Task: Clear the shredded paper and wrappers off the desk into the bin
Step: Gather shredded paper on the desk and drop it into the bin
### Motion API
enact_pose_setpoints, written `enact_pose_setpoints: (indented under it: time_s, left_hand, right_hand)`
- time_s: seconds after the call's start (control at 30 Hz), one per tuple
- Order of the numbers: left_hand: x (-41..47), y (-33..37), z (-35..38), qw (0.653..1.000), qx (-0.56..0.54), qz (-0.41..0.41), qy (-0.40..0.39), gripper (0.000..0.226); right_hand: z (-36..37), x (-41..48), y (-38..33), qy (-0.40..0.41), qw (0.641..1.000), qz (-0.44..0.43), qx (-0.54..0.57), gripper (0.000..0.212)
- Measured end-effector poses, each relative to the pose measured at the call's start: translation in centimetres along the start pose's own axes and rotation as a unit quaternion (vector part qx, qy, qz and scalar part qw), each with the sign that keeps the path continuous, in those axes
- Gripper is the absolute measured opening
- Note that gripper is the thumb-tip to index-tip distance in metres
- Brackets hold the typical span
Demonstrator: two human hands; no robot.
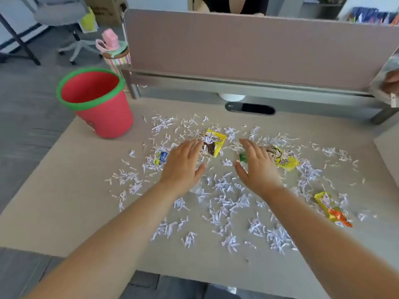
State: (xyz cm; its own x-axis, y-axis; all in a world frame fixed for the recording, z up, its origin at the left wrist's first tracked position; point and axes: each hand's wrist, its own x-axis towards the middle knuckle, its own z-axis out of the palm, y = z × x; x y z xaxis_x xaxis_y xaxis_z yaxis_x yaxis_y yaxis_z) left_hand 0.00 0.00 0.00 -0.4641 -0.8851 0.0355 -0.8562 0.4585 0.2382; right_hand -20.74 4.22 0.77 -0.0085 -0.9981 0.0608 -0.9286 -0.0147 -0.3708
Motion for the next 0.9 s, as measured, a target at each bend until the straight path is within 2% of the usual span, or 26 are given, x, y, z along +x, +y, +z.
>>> enact_pose_setpoints:
  time_s: [0.13,0.27,0.37,0.43,0.53,0.7,0.8,0.9]
  left_hand:
    - [-3.7,-1.1,2.9,0.997,0.013,-0.033,-0.074,0.079]
    - [-7.9,-2.6,6.1,0.986,0.037,-0.060,-0.151,0.097]
    - [-10.4,-2.9,8.0,0.977,0.045,-0.045,-0.201,0.094]
    - [-10.9,-2.9,9.2,0.979,0.057,-0.027,-0.194,0.098]
    - [-8.9,-2.3,9.7,0.985,0.076,0.012,-0.156,0.102]
    - [-3.1,-1.4,9.3,0.976,0.077,0.041,-0.197,0.094]
    - [-2.0,-2.5,10.2,0.969,0.066,0.029,-0.235,0.083]
    - [-1.4,-3.7,10.5,0.970,0.067,0.002,-0.234,0.078]
  right_hand:
    - [3.3,-3.0,1.1,-0.085,0.996,0.017,-0.021,0.064]
    - [6.4,-6.7,2.1,-0.143,0.988,0.032,-0.046,0.091]
    - [8.7,-8.6,2.1,-0.191,0.978,0.025,-0.082,0.104]
    - [10.0,-8.9,2.0,-0.195,0.976,0.026,-0.093,0.107]
    - [11.1,-8.4,2.2,-0.185,0.976,0.058,-0.097,0.108]
    - [11.5,-5.2,2.9,-0.169,0.976,0.090,-0.102,0.103]
    - [11.7,-3.1,2.9,-0.170,0.977,0.071,-0.103,0.096]
    - [11.9,-1.1,3.0,-0.166,0.980,0.052,-0.099,0.088]
